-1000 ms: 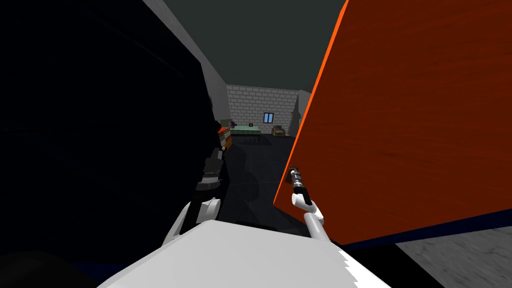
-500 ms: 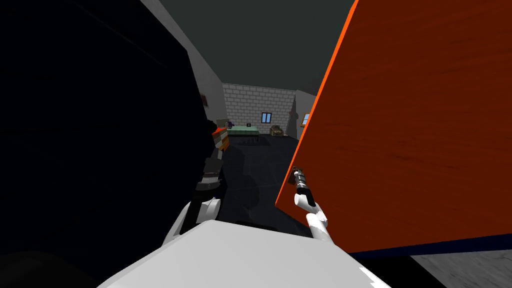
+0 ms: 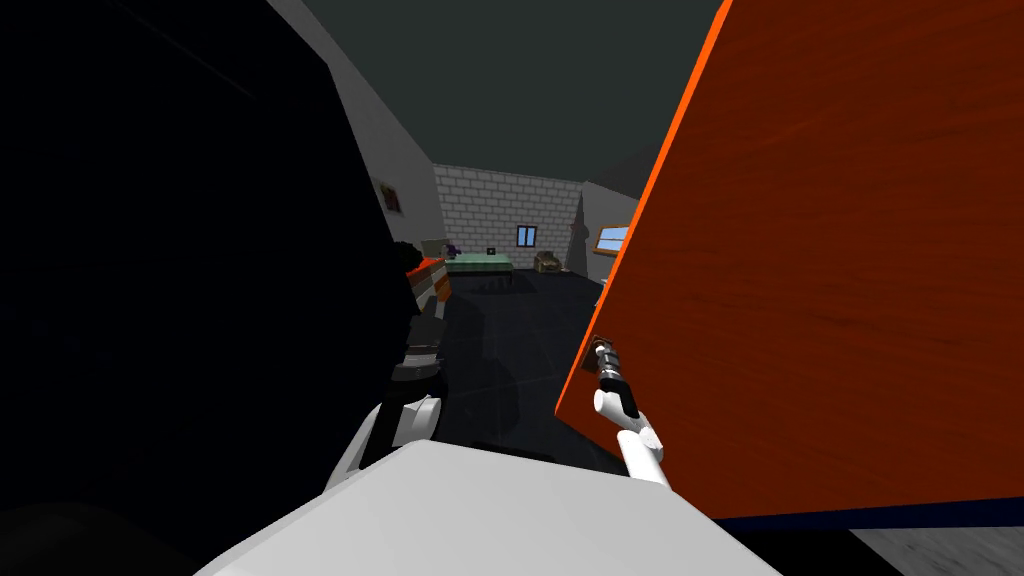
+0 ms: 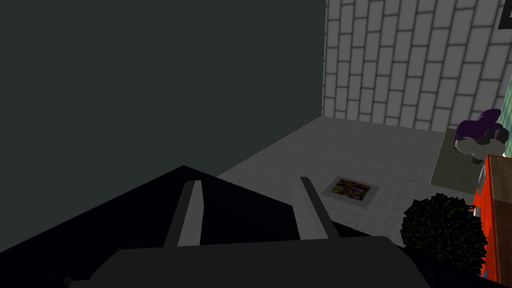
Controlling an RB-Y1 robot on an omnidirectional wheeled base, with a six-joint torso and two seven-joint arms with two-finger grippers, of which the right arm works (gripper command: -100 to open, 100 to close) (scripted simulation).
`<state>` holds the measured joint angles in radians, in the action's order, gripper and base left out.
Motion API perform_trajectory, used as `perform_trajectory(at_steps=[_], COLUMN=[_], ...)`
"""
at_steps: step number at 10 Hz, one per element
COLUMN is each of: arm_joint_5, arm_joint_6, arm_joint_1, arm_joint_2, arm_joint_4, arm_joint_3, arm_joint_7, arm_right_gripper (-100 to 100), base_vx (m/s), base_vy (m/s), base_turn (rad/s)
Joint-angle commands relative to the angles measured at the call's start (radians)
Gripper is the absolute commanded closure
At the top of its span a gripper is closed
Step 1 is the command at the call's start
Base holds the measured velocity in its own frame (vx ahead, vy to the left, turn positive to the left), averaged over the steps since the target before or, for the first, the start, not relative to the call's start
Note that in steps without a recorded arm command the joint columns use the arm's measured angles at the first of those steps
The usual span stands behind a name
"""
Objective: Push the door open
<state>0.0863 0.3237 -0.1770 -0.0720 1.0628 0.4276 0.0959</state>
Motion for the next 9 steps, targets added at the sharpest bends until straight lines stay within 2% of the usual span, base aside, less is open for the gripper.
perform_trajectory(at_steps=[1,5,9], arm_joint_5=[0.004,0.007,0.016], arm_joint_6=[0.002,0.0,0.0], arm_joint_1=[-0.005,-0.002,0.003], arm_joint_2=[-0.003,0.002,-0.009], arm_joint_4=[-0.001,-0.008,0.004], arm_joint_3=[0.019,0.038,0.088], arm_joint_7=[0.002,0.007,0.019], arm_right_gripper=[100,100,100], base_vx=[0.169,0.158,0.172], base_vy=[0.083,0.027,0.023], base_turn=[-0.077,-0.041,-0.037])
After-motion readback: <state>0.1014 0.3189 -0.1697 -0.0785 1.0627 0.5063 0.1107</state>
